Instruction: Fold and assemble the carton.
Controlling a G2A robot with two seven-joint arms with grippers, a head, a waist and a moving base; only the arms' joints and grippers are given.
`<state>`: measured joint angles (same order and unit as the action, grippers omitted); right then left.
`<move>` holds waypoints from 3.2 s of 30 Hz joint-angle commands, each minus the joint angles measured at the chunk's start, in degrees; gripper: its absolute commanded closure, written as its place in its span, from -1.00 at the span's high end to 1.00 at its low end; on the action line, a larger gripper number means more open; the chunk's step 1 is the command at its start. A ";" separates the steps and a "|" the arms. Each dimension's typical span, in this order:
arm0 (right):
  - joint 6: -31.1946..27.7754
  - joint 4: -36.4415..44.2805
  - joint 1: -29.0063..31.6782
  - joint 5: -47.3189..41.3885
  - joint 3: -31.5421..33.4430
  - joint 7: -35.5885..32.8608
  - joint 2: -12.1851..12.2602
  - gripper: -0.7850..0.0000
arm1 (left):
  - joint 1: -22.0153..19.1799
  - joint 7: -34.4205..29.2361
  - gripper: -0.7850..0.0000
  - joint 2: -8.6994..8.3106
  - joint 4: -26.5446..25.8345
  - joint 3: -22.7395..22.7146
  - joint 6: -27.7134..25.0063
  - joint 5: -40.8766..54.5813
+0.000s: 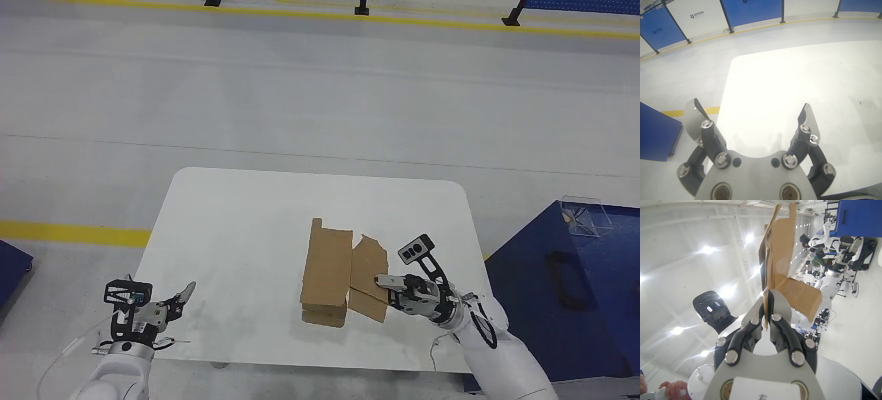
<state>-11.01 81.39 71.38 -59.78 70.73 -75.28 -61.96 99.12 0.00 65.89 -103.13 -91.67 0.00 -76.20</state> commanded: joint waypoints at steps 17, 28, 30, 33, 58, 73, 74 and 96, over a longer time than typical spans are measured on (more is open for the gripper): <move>-0.51 3.92 3.28 5.18 -0.46 -1.36 0.06 -1.00 | -12.56 -74.16 1.00 -1.07 -1.11 -11.36 10.80 96.72; -2.05 3.48 2.24 10.10 -6.83 -2.16 -1.17 -1.00 | -15.62 -84.56 0.87 -1.77 0.28 -0.97 10.70 100.10; -2.89 3.41 1.83 11.91 -7.85 -1.39 -1.39 -1.00 | -15.32 -84.31 0.52 -1.84 0.00 0.49 10.64 99.77; -3.07 3.31 1.23 13.28 -8.92 -1.14 -1.62 -1.00 | -15.85 -85.99 -0.07 -2.05 0.63 2.27 12.14 100.64; -2.69 3.09 -0.58 19.20 -11.06 0.47 -2.02 1.00 | -20.74 -87.34 -1.00 -3.04 4.95 5.23 12.83 104.90; -40.88 19.60 15.60 42.98 7.77 23.07 0.63 1.00 | -17.97 -68.41 -1.00 2.38 11.84 20.64 -18.69 134.65; -42.37 19.35 16.17 46.40 8.55 25.61 0.48 1.00 | -18.54 -68.88 -1.00 2.68 12.40 21.89 -18.44 136.09; -39.56 20.34 14.47 55.82 -1.35 35.30 -0.79 -1.00 | -22.74 -69.67 -1.00 4.39 17.91 26.40 -17.85 137.05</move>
<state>-50.57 101.74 85.91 -4.03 69.46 -40.14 -62.76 76.31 -69.58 70.28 -85.25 -65.14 -17.84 60.68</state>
